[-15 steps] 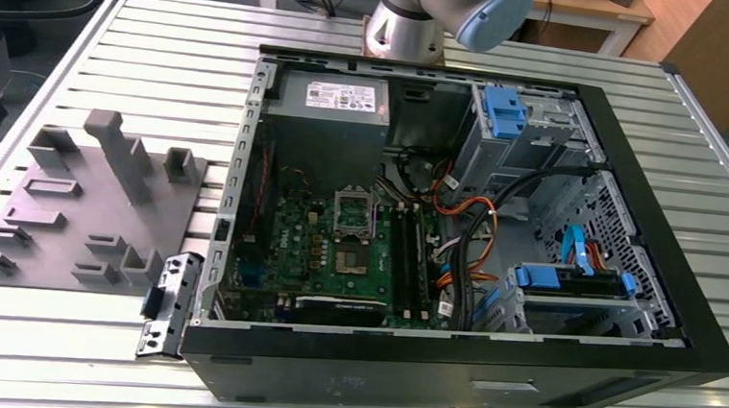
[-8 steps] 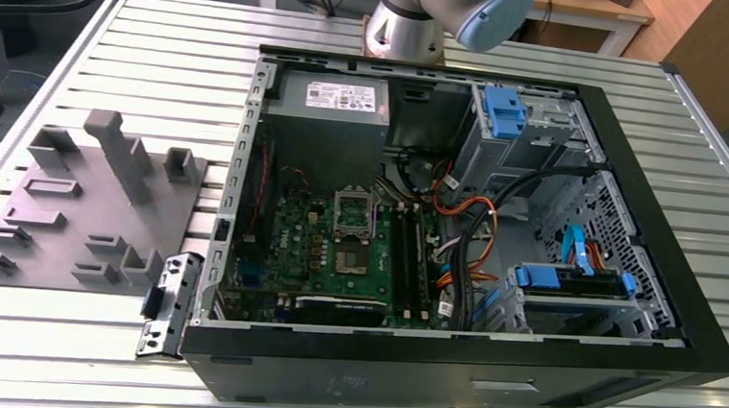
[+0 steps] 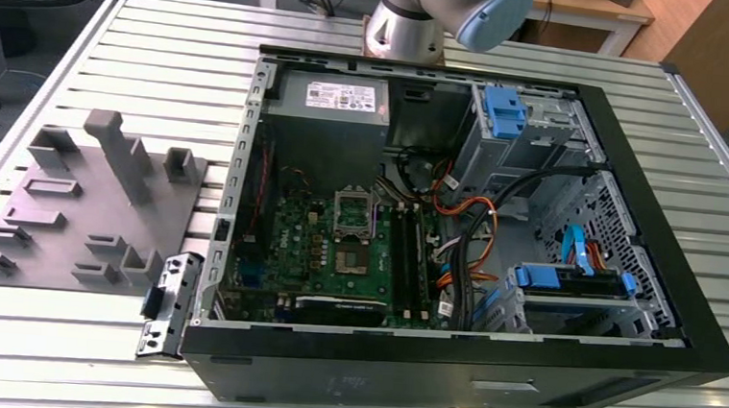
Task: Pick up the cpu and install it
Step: 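Pick up the cpu and move it towards the insertion slot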
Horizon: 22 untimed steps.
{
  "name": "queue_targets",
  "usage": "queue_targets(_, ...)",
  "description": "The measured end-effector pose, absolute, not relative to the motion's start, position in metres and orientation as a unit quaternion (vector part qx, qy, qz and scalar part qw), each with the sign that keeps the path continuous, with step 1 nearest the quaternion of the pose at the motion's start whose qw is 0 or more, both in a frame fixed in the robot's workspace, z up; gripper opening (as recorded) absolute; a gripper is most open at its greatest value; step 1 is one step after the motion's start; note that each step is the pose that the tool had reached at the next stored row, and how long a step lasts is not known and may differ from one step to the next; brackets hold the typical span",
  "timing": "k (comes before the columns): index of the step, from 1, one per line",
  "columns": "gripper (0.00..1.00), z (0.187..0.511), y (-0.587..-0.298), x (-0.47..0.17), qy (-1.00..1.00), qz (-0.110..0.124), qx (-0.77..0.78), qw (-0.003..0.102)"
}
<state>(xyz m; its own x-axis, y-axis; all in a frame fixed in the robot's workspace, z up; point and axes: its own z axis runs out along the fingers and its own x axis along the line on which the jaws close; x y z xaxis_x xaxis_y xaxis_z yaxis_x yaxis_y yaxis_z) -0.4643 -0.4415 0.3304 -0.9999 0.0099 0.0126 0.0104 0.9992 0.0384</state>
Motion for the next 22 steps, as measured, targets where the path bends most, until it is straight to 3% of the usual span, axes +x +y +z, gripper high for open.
queue_targets(22,0.47,0.341,-0.441,-0.464,-1.0,-0.019,-0.005,0.006)
